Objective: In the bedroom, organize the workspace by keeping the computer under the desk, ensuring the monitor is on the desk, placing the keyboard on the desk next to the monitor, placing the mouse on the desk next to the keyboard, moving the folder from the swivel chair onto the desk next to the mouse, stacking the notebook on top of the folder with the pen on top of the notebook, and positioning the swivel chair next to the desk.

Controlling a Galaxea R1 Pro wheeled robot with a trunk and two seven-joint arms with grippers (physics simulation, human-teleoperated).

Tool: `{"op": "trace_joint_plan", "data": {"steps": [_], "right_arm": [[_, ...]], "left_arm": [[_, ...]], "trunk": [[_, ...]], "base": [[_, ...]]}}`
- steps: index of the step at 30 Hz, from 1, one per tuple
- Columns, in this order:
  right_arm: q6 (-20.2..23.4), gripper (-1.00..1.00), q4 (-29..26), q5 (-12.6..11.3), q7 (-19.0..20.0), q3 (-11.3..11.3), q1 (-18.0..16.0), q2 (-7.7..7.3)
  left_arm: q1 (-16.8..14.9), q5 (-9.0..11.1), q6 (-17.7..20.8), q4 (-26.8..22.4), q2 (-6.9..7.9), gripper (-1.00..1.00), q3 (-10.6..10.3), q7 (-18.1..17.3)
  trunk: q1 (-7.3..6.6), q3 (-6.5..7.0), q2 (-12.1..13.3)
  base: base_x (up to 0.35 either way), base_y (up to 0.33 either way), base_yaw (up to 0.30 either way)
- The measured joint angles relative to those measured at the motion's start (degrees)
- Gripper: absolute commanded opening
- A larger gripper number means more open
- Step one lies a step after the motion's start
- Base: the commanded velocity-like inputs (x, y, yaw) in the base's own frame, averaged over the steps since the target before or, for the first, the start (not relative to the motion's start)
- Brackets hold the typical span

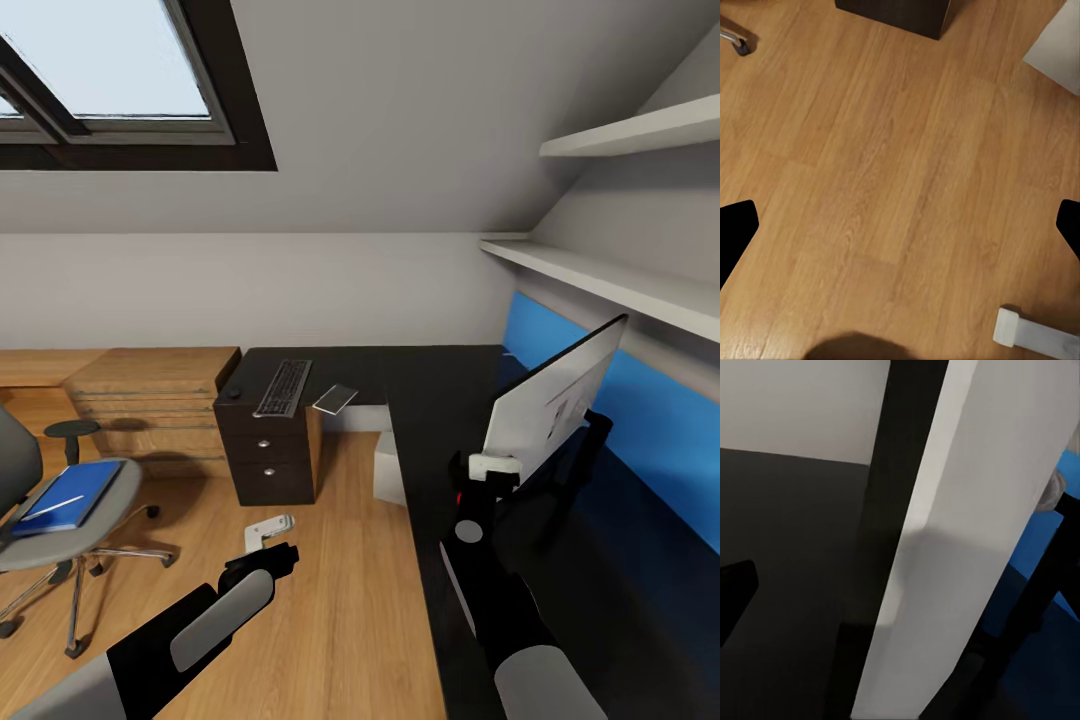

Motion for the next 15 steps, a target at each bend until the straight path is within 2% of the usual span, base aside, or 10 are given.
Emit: {"op": "trace_joint_plan", "data": {"steps": [3,6,7,15], "right_arm": [[0.1,1.0,0.4,0.0,-0.3,-0.2,0.0,0.0],[0.2,1.0,1.5,-0.2,-0.6,-1.8,0.0,-0.04],[0.2,1.0,2.7,-0.3,-0.7,-3.3,-0.1,-0.06],[0.2,1.0,3.1,-0.2,-0.7,-3.8,-0.1,-0.05]], "left_arm": [[0.0,0.0,0.0,0.0,0.0,1.0,0.0,0.0],[0.0,0.0,0.0,0.0,-0.03,1.0,0.0,0.0],[0.0,0.0,0.0,0.0,-0.07,1.0,-0.1,0.0],[0.0,0.0,0.0,0.0,-0.09,1.0,-0.1,-0.1]], "trunk": [[0.0,0.0,0.0],[0.0,0.0,0.0],[0.0,0.0,0.0],[0.0,0.0,0.0]], "base": [[0.001,0.0,0.0],[0.0,0.0,0.0],[0.0,0.0,0.0],[0.0,0.0,0.0]]}}
